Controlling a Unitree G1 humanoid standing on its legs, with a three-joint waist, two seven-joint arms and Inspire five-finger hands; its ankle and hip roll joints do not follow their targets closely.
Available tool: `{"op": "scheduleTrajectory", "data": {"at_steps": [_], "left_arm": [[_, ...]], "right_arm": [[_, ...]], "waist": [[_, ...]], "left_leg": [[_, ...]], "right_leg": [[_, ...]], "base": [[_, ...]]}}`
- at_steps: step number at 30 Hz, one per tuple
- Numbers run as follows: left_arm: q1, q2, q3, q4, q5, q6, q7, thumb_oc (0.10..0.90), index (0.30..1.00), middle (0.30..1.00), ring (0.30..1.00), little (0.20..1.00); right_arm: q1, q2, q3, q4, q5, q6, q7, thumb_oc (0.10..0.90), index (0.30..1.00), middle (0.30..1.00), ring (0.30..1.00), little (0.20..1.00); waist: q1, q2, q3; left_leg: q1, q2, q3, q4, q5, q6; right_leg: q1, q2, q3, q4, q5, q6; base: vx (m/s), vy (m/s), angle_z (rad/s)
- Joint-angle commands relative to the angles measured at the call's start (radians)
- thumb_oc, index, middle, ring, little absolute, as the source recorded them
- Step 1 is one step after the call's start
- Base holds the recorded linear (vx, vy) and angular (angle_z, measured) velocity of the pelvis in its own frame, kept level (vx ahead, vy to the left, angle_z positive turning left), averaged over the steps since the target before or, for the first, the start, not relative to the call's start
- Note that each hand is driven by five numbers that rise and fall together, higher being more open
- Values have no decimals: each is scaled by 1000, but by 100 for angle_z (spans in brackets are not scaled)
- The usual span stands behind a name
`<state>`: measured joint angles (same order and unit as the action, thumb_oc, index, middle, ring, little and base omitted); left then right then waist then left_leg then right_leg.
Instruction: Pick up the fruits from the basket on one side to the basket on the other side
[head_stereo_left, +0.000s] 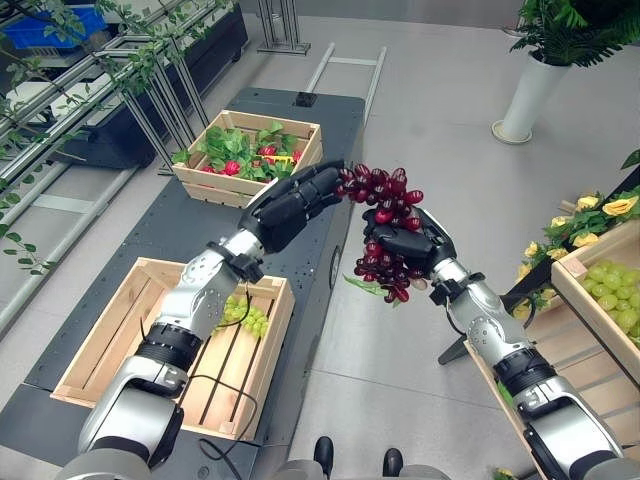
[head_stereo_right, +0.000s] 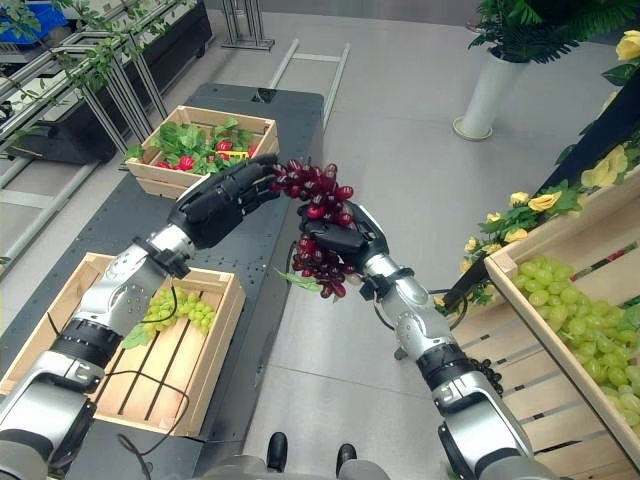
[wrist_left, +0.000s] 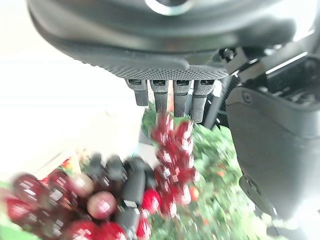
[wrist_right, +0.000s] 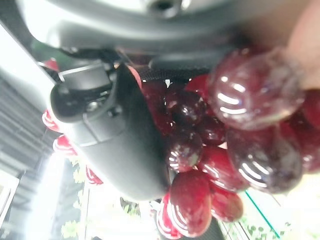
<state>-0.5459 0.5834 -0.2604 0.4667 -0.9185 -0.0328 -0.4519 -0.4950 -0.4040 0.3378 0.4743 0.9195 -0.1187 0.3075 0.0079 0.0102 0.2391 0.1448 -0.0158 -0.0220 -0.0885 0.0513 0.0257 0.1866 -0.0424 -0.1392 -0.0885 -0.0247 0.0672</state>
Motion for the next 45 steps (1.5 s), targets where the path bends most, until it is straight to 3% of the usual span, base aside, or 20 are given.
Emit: {"op": "scheduleTrajectory", "data": {"at_steps": [1,7,11,21,29,34,45], "left_arm": [[-5,-29,97,121,-114,-170,-10,800,900,900,900,900],[153,-160,162,90,-187,-293,-4,800,900,900,900,900],[236,-209,157,103,-63,-279,41,800,900,900,900,900],[381,-186,146,128,154,-286,101,800,900,900,900,900],[436,-190,134,133,197,-296,139,800,900,900,900,900],[443,-160,92,124,319,-263,264,800,900,900,900,900],[369,-118,24,44,375,-198,300,800,900,900,900,900]], "right_arm": [[21,18,-75,13,99,-144,109,400,300,300,300,300],[135,51,-128,42,92,-158,127,400,300,300,300,300],[189,66,-139,41,64,-133,112,400,300,300,300,300],[324,54,-150,69,24,-74,120,400,300,300,300,300],[384,71,-161,173,-66,-120,-1,400,300,300,300,300],[362,65,-182,198,-119,-167,-226,400,300,300,300,300],[338,27,-243,188,-127,-235,-313,400,300,300,300,300]], "waist": [[2,1,-208],[1,-8,-196],[0,-13,-185],[-2,-15,-157],[-16,-4,-106],[-34,3,-49],[-46,-9,78]], "left_leg": [[-18,-28,-7,1,-102,-22],[-13,-27,-5,1,-104,-18],[-11,-27,-1,1,-105,-15],[-12,-23,27,1,-104,-12],[-30,-20,55,1,-99,-7],[-64,-15,77,1,-88,0],[-116,-18,101,24,-68,17]], "right_leg": [[-33,20,-3,1,-7,-31],[-32,20,3,1,-1,-30],[-34,23,9,1,3,-30],[-41,22,16,1,18,-20],[-67,21,24,1,30,-18],[-120,27,49,27,41,-19],[-222,40,84,151,15,-24]], "base": [[0,0,0],[0,0,0],[1,1,-1],[26,9,-8],[1,15,-14],[-21,35,-14],[-43,-31,-16]]}}
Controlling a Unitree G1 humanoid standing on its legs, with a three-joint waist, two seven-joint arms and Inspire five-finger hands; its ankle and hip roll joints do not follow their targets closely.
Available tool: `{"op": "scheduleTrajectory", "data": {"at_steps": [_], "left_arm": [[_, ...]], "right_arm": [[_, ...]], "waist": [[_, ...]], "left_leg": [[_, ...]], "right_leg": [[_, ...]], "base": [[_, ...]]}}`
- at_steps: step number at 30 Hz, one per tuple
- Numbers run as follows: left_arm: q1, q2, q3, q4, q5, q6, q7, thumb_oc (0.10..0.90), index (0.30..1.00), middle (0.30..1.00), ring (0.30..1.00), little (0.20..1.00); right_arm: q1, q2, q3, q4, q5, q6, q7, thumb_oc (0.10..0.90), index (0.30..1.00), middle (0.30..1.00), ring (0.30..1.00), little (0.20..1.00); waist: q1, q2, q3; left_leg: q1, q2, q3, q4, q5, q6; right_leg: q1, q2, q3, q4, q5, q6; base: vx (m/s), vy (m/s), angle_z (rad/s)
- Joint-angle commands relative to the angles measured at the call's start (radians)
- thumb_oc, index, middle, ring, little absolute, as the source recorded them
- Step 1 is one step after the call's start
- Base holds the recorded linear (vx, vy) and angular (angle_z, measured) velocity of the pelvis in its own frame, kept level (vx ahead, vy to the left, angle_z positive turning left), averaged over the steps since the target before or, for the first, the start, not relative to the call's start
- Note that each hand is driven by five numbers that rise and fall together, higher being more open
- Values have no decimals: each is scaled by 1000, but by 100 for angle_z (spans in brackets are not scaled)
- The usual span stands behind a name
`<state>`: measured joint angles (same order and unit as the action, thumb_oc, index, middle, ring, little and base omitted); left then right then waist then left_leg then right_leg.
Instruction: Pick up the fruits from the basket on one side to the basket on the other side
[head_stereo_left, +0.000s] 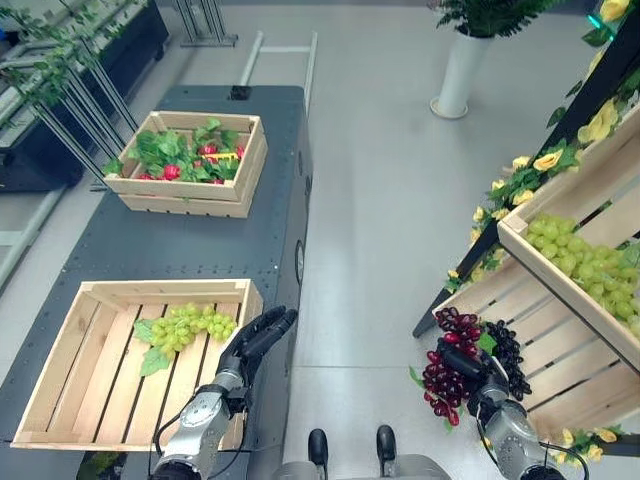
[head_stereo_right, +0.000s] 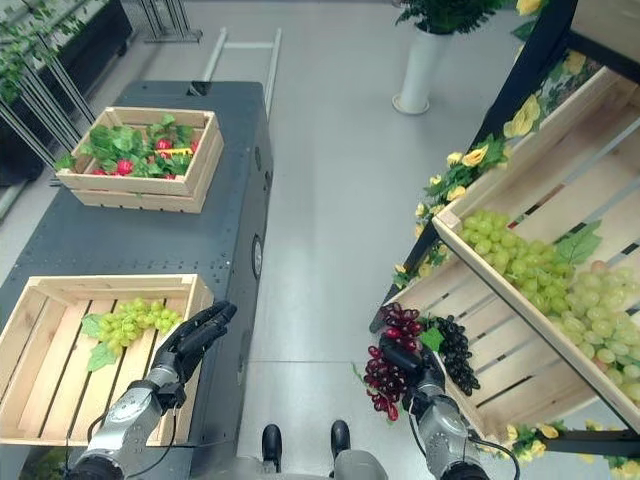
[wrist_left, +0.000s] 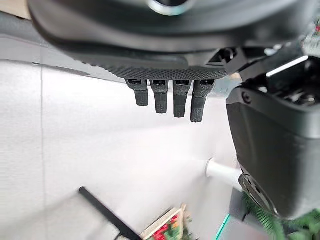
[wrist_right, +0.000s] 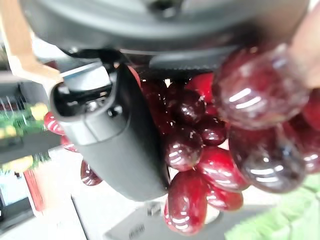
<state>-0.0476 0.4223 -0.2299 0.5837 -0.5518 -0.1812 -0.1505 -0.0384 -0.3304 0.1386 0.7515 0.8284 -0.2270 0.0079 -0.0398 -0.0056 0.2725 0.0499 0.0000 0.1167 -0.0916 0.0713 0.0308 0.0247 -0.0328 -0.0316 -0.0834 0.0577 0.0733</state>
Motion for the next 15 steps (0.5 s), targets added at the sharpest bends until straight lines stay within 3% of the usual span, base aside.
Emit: {"op": "scheduleTrajectory", "data": {"at_steps": [1,10,15], "left_arm": [[-131,43,-8,-74,7,-49,-2,800,900,900,900,900],[-272,71,-97,-115,1,-62,63,800,900,900,900,900],[-333,75,-143,-126,-15,-72,58,800,900,900,900,900]], "right_arm": [[-120,-48,-44,-89,-40,-126,-13,400,300,300,300,300],[-253,-177,-67,-45,-70,-153,-122,400,300,300,300,300],[-387,-246,-98,21,-99,-145,-198,400,300,300,300,300]], "waist": [[1,6,45],[-6,-8,186],[-5,3,235]], "left_leg": [[-25,-34,-37,31,-90,12],[-232,-44,-17,277,-142,9],[-354,-57,-18,432,-189,11]], "right_leg": [[-62,31,-23,148,-68,-31],[-225,33,-27,283,-73,-41],[-337,28,-40,414,-108,-57]], "base": [[-63,-53,-7],[-128,-41,-3],[-118,13,-6]]}}
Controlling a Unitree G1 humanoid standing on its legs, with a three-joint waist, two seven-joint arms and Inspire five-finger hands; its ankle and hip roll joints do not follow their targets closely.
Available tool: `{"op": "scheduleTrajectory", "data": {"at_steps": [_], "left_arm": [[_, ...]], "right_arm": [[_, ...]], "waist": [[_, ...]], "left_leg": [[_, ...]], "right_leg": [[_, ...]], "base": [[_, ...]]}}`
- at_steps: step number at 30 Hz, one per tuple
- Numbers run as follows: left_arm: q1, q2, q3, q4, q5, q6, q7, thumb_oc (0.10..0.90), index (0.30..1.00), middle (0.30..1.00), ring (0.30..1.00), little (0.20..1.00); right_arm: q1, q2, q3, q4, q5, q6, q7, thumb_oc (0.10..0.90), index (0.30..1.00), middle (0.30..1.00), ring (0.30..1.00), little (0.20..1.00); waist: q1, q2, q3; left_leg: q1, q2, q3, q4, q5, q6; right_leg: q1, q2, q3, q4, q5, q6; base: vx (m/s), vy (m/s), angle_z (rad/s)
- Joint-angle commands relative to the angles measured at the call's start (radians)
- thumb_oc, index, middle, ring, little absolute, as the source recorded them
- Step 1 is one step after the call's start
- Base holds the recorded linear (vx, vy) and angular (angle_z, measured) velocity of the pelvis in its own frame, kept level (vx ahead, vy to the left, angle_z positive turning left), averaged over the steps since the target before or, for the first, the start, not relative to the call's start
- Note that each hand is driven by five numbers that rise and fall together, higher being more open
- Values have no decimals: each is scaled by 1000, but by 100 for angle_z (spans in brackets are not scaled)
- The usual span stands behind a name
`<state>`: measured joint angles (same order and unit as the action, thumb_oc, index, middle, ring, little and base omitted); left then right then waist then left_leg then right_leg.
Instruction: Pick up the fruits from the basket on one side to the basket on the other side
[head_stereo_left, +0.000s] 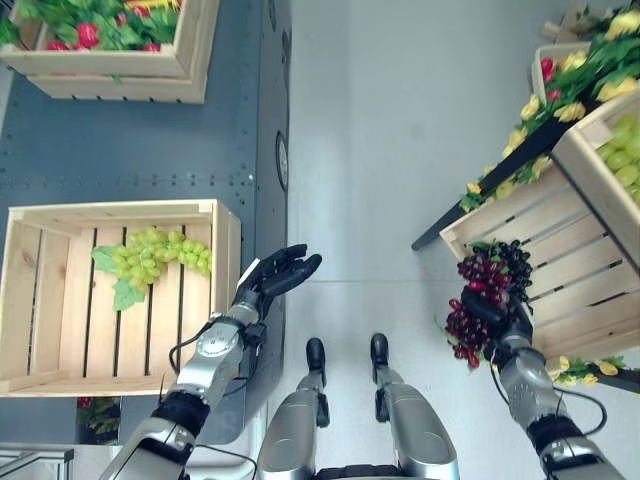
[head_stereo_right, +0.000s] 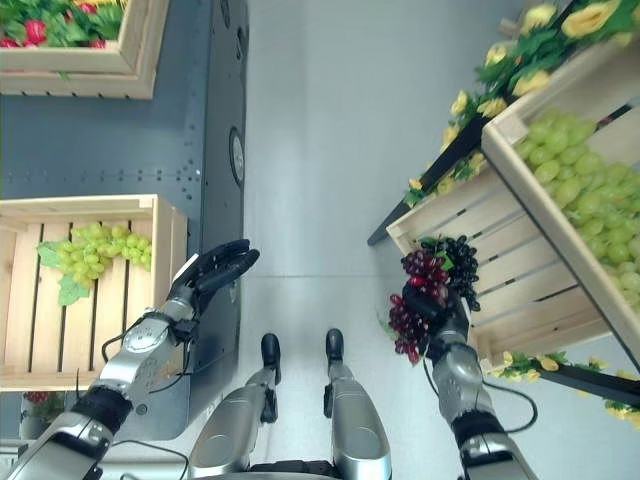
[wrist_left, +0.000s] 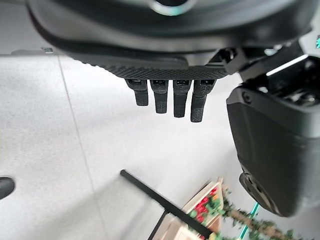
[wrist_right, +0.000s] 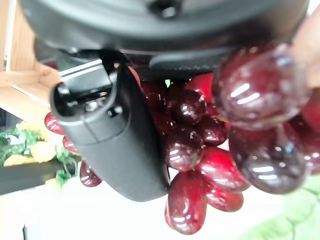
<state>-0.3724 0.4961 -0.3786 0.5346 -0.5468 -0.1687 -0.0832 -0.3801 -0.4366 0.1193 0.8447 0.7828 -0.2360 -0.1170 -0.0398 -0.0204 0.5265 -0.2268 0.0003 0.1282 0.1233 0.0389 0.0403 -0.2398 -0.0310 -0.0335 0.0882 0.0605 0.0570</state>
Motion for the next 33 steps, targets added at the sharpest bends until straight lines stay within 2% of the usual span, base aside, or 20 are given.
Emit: {"op": "scheduleTrajectory", "data": {"at_steps": [1,4,7,13,16,26,33], "left_arm": [[-16,6,3,-91,-28,-85,-6,800,900,900,900,900],[-14,10,-2,-133,-68,-88,-22,800,900,900,900,900],[-2,5,-9,-166,-76,-127,-24,800,900,900,900,900],[-25,31,-22,-245,-60,-127,-21,800,900,900,900,900],[-41,61,-40,-287,-46,-119,-18,800,900,900,900,900],[-60,122,-56,-307,-35,-139,-4,800,900,900,900,900],[-74,149,-54,-300,-62,-141,-8,800,900,900,900,900]], "right_arm": [[-63,-158,-83,-73,-62,-136,-90,400,300,300,300,300],[-84,-201,-95,-100,-68,-144,-155,400,300,300,300,300],[-105,-228,-121,-98,-63,-158,-201,400,300,300,300,300],[-156,-288,-142,-73,-59,-150,-233,400,300,300,300,300],[-193,-348,-153,-67,-52,-117,-236,400,300,300,300,300],[-271,-467,-125,-25,-136,-22,-270,400,300,300,300,300],[-282,-504,-124,21,-164,30,-313,400,300,300,300,300]], "waist": [[-3,19,-7],[-1,18,-7],[2,18,-7],[17,12,-7],[19,7,-7],[27,-2,-7],[25,-2,-7]], "left_leg": [[-111,-62,-29,264,-170,4],[-198,-64,-35,375,-211,5],[-261,-64,-38,444,-239,9],[-355,-72,-47,529,-269,17],[-396,-70,-40,571,-284,19],[-465,-56,-37,664,-322,16],[-460,-55,-35,657,-323,16]], "right_leg": [[-107,24,-39,288,-123,-44],[-190,17,-44,398,-162,-56],[-254,17,-48,471,-188,-63],[-341,19,-51,549,-197,-64],[-381,22,-57,583,-197,-64],[-448,21,-70,679,-222,-65],[-446,26,-71,682,-228,-64]], "base": [[-119,10,-6],[-71,-4,5],[-35,19,10],[-41,17,0],[-53,-7,-2],[-26,9,-1],[0,0,0]]}}
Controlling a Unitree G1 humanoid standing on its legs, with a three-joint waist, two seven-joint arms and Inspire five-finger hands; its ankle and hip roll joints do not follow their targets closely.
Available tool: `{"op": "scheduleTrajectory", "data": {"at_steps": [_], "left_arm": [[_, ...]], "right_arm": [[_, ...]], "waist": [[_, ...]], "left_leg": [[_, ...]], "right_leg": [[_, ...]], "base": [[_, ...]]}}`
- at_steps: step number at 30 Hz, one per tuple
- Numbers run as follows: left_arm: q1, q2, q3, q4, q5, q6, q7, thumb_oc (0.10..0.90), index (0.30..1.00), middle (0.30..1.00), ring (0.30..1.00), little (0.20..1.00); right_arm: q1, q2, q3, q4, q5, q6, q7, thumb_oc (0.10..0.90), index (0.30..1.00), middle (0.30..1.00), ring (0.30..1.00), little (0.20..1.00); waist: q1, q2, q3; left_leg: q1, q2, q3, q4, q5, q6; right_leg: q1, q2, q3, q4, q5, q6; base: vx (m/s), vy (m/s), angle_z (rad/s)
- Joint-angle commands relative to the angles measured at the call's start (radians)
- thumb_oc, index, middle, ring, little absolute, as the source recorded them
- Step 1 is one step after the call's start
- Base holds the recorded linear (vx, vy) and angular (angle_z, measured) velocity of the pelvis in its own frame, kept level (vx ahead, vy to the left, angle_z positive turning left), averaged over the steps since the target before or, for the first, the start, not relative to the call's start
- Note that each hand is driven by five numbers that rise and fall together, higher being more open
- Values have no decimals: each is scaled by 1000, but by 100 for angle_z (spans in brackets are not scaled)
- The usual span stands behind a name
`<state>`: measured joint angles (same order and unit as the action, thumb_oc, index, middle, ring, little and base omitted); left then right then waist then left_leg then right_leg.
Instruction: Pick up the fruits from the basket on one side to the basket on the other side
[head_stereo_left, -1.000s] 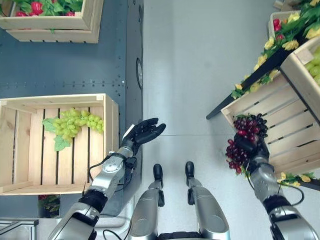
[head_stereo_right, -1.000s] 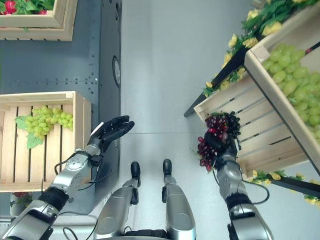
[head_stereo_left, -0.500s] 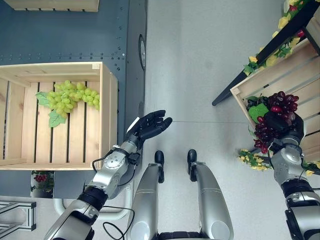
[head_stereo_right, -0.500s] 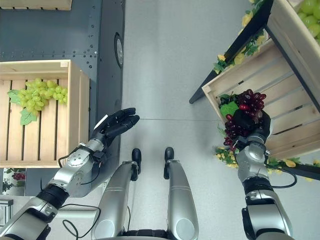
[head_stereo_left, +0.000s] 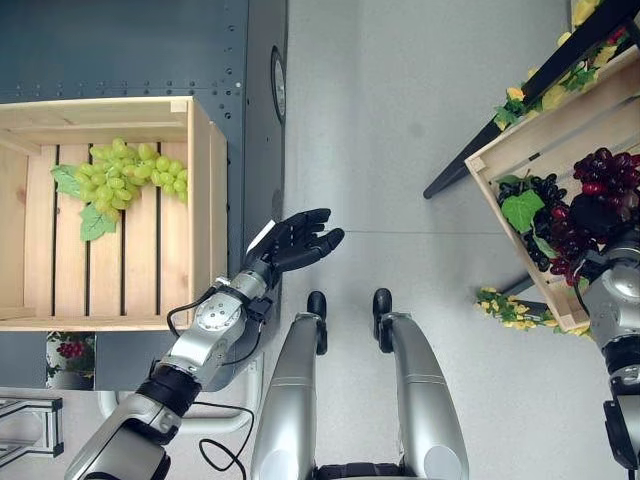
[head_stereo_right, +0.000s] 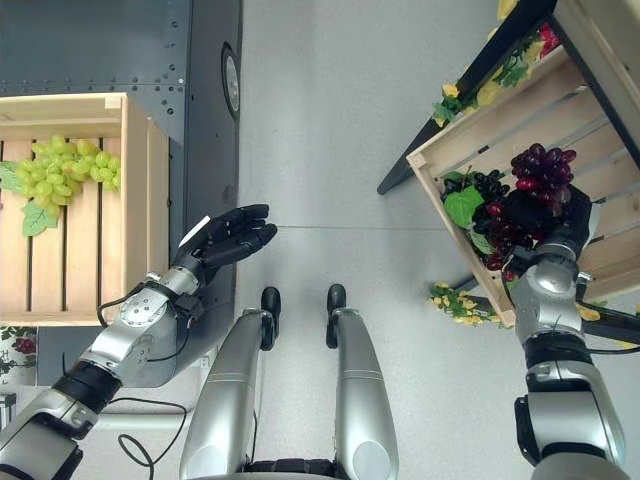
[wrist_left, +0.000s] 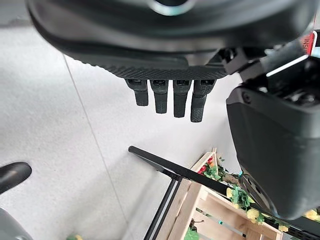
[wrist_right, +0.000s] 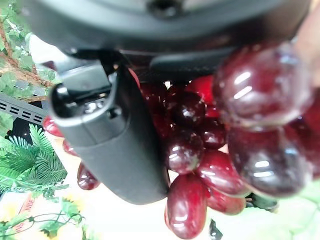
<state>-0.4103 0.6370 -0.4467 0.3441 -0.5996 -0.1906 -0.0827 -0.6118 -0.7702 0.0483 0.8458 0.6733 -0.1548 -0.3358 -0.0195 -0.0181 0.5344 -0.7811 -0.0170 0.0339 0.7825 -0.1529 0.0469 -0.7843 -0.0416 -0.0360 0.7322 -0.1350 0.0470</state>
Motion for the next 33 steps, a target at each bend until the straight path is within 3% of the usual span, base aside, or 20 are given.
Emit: {"op": "scheduleTrajectory", "data": {"at_steps": [1,10,11,12,13,14,25,29,33], "left_arm": [[-35,7,14,-111,-8,-118,-9,800,900,900,900,900],[-3,5,20,-128,4,-118,-20,800,900,900,900,900],[0,8,21,-133,5,-115,-19,800,900,900,900,900],[2,8,23,-135,7,-113,-19,800,900,900,900,900],[3,8,23,-136,11,-112,-18,800,900,900,900,900],[2,8,22,-137,13,-112,-17,800,900,900,900,900],[-16,15,8,-140,9,-99,1,800,900,900,900,900],[-26,12,-1,-151,6,-98,8,800,900,900,900,900],[-33,8,-6,-144,0,-108,3,800,900,900,900,900]], "right_arm": [[-52,-170,-53,22,-58,-49,-97,400,300,300,300,300],[-55,-199,-45,25,-93,14,-122,403,305,305,305,305],[-52,-202,-47,25,-95,23,-132,436,354,354,354,354],[-50,-203,-50,27,-98,33,-143,507,460,460,460,460],[-47,-202,-53,36,-100,48,-153,729,794,794,794,794],[-48,-203,-55,45,-94,60,-156,800,900,900,900,900],[-100,-204,-47,147,-143,220,-321,800,900,900,900,900],[-128,-203,-34,183,-149,246,-318,800,900,900,900,900],[-139,-195,-21,191,-151,232,-294,800,900,900,900,900]], "waist": [[5,-4,-14],[7,-10,-14],[7,-12,-14],[7,-14,-14],[7,-17,-14],[7,-19,-14],[10,-13,-14],[13,-2,-14],[13,4,-14]], "left_leg": [[96,-38,59,-4,-131,10],[128,-31,65,-30,-130,8],[130,-29,65,-31,-132,9],[132,-29,65,-31,-132,9],[133,-28,65,-30,-134,10],[133,-27,65,-30,-135,11],[163,-22,75,-55,-142,21],[171,-27,74,-64,-141,22],[181,-30,75,-78,-137,23]], "right_leg": [[100,37,-68,37,-32,-54],[132,40,-68,5,-31,-55],[133,41,-68,4,-31,-55],[135,42,-67,4,-31,-54],[136,44,-66,3,-30,-53],[136,45,-64,2,-30,-53],[154,52,-52,-16,-30,-50],[156,49,-49,-18,-31,-51],[163,49,-46,-28,-31,-52]], "base": [[0,0,0],[0,0,0],[0,0,0],[0,0,0],[0,0,0],[0,0,0],[8,8,-2],[0,0,0],[0,0,0]]}}
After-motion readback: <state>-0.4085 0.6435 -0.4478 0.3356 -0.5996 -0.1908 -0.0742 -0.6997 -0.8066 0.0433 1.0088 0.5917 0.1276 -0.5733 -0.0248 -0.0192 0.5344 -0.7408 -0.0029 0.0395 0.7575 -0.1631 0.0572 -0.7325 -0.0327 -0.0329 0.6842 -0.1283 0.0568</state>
